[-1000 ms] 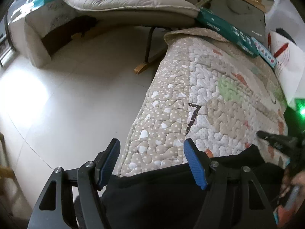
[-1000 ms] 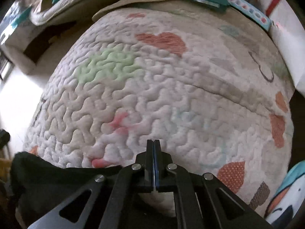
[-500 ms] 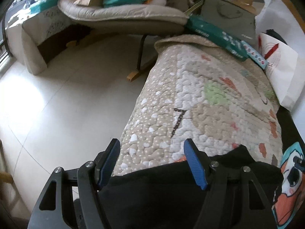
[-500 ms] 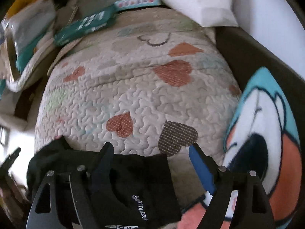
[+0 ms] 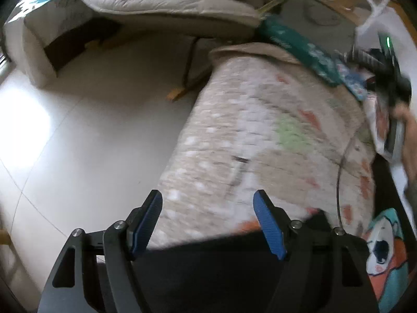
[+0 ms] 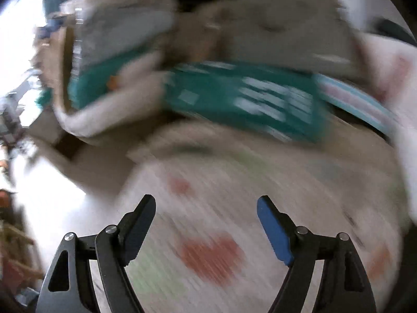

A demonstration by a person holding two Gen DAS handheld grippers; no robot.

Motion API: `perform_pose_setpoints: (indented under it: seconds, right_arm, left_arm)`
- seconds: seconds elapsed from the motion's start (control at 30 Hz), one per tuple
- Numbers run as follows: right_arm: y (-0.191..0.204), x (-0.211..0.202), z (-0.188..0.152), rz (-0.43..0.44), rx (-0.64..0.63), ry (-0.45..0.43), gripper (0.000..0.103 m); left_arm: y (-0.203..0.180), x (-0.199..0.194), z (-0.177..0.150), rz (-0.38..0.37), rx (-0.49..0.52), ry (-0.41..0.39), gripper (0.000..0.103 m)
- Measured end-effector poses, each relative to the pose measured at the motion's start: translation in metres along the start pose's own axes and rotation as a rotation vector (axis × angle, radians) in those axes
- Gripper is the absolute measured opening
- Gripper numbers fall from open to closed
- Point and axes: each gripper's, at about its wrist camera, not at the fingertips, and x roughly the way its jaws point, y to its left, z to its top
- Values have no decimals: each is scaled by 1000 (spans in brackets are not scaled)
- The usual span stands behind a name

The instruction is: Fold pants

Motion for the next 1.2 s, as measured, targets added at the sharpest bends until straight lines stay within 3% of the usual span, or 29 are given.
perform_pose_setpoints:
  seconds: [0.07,0.2,0.3,0.4,0.57,0.67,0.73,0.9,0.97,1.03,1.13,1.2]
  right_arm:
    - [12,29,13,59,-21,-20,83]
    - [15,68,3,71,29,37,83]
    - [15,71,-12,35,78,102,81]
    - [17,22,-41,-26,127,80,79]
    - [9,-105,-100,-120,260,25,80]
    - [9,-169,-137,-137,282,26,81]
    - [14,-209,-171,-153,290,-11,83]
    - [20,-252,-236,-172,242,-26,86]
    - [11,-258,-259,-174,179,19,86]
    - [-18,-253,-280,-231,163,96,86]
    - [-73,-239,-319,-293,281,216,86]
    - [-108,-231,-349,-250,413,287,86]
  left_arm:
    - [19,20,12,77,-23,38,71]
    - [43,41,25,91,-80,114,71]
    - [55,29,29,65,-109,105,71]
    - [64,-1,31,38,-127,22,71]
    - [67,-65,16,16,-82,-156,71]
    - [58,-87,-5,59,-11,-205,71]
    - [46,-93,-17,30,2,-190,71]
    - [-16,-100,-53,10,23,-168,71]
    - [-41,-101,-72,-14,51,-143,71]
    - [-62,-99,-82,-26,76,-131,71]
    - [-86,-92,-86,-40,138,-130,71]
    - [-88,-90,-85,-40,164,-164,71]
